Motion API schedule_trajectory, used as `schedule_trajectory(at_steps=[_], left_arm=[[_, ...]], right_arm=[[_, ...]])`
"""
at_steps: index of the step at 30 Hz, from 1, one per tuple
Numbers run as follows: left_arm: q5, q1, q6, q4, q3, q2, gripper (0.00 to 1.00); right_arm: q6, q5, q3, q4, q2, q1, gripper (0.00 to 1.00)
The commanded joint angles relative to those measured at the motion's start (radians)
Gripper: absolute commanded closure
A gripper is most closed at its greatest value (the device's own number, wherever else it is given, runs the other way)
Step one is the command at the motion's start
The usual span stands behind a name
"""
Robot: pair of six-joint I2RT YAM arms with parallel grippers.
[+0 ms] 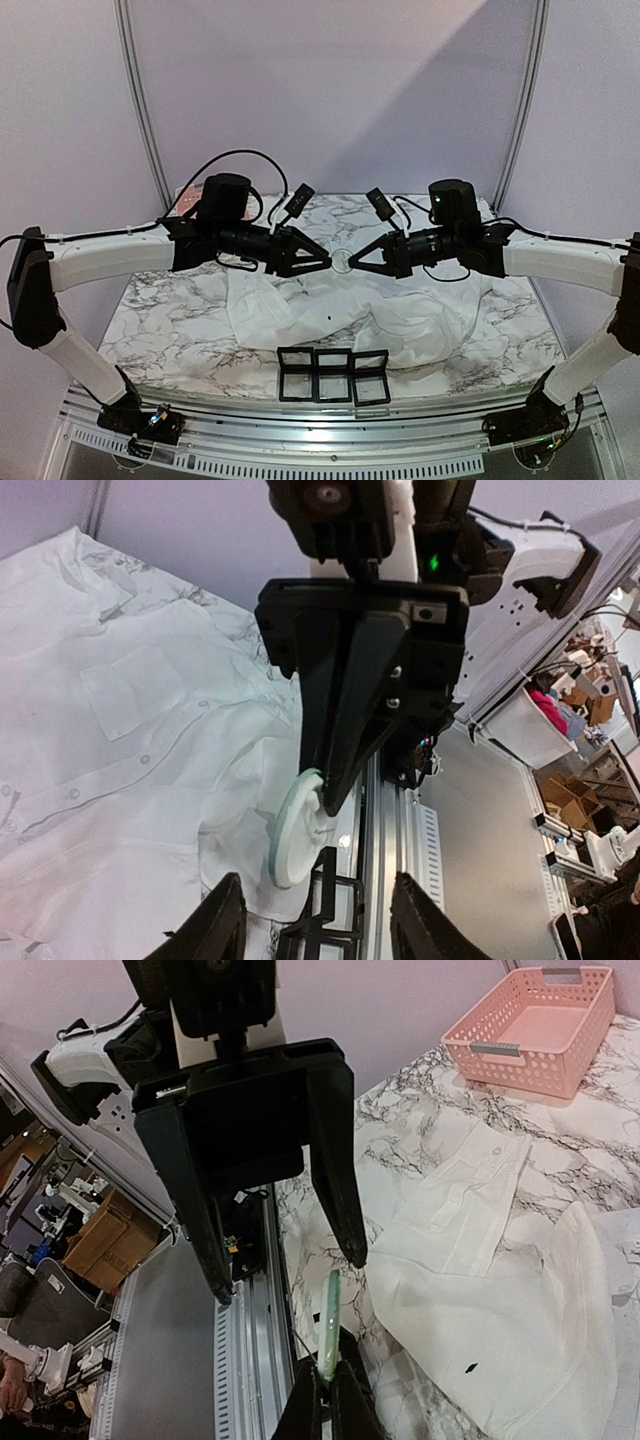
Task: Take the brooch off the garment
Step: Pass from the right arm to the left
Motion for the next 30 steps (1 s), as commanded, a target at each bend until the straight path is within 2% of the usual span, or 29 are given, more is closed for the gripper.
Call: schedule_trajectory(at_steps=[1,9,24,30], left_arm=[[0.009,-0.007,-0.001,-0.017,0.023,0.011,0.53],[0.013,-0.015,-0.002,-0.030,0.030,0.028,0.63],[0.027,-0.024,-0.007,-0.038,0.044,0.050,0.72],[0.034,-0.027,-0.010,-0.038,0.045,0.057,0.83]], right_arm=[[0.002,-0.025,0.019,0.001,0.014,0.012,1.00],[0.001,-0.032,0.035,-0.001,0.036,0.020,1.00],[-0.004,-0.044,0.048,-0.010,0.045,0.023,1.00],[-0.007,-0.046,0.055,-0.012,0.052,0.025,1.00]])
